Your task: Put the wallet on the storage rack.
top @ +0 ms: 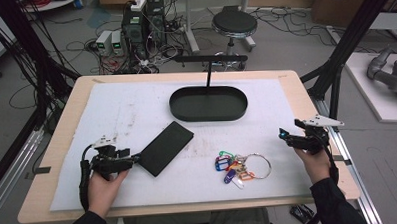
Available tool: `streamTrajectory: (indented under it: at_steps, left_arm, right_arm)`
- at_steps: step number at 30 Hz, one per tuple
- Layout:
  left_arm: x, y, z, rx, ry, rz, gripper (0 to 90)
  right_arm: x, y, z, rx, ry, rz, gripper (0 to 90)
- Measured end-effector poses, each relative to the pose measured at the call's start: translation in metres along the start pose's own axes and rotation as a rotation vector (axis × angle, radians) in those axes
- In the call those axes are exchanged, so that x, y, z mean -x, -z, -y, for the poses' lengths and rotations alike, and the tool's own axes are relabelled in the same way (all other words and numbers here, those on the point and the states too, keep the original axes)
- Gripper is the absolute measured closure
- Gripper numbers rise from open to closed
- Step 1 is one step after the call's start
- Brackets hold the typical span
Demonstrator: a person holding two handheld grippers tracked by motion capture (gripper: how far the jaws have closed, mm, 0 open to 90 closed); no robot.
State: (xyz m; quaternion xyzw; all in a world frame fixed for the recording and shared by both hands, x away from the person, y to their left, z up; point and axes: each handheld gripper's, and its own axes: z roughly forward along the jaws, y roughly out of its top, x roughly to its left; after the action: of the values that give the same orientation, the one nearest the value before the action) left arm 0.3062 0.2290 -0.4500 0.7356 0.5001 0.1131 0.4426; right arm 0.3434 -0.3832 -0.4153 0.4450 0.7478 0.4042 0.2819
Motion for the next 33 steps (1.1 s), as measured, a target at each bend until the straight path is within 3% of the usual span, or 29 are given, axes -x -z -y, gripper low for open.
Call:
streamTrajectory:
  at_steps: [3, 5, 8, 9, 16, 20, 24, 26, 33]
  left_arm:
    - [-0.001, -0.002, 0.001, -0.012, 0.026, 0.036, 44.0]
    - [0.001, -0.003, 0.002, -0.010, 0.021, 0.038, 46.6]
    - [0.003, -0.004, 0.003, -0.021, 0.020, 0.088, 54.3]
    - [0.004, -0.004, 0.004, -0.015, 0.012, 0.102, 61.0]
    - [0.010, -0.001, 0.002, -0.010, -0.073, 0.101, 69.4]
    - [0.017, 0.004, -0.001, 0.048, -0.160, 0.102, 73.6]
    - [0.027, 0.011, -0.007, 0.126, -0.286, 0.105, 76.8]
    - [0.031, 0.013, -0.008, 0.169, -0.346, 0.119, 77.0]
    - [0.042, 0.018, -0.012, 0.256, -0.483, 0.183, 78.2]
  right_arm:
    - [0.000, 0.000, 0.000, -0.003, 0.004, 0.000, 27.1]
    - [-0.001, -0.001, 0.000, -0.005, 0.003, -0.001, 27.1]
    - [-0.001, -0.001, 0.000, -0.004, 0.005, -0.001, 27.1]
    - [-0.002, -0.001, -0.001, -0.004, 0.003, -0.002, 27.1]
    - [-0.004, -0.002, -0.002, 0.003, 0.016, -0.001, 27.3]
    - [-0.004, -0.002, -0.002, 0.005, 0.015, 0.001, 27.4]
    - [-0.005, -0.002, -0.003, 0.014, 0.023, 0.004, 27.6]
    - [-0.005, -0.002, -0.003, 0.016, 0.023, 0.004, 27.6]
    - [-0.010, 0.000, -0.006, 0.056, 0.021, -0.021, 27.6]
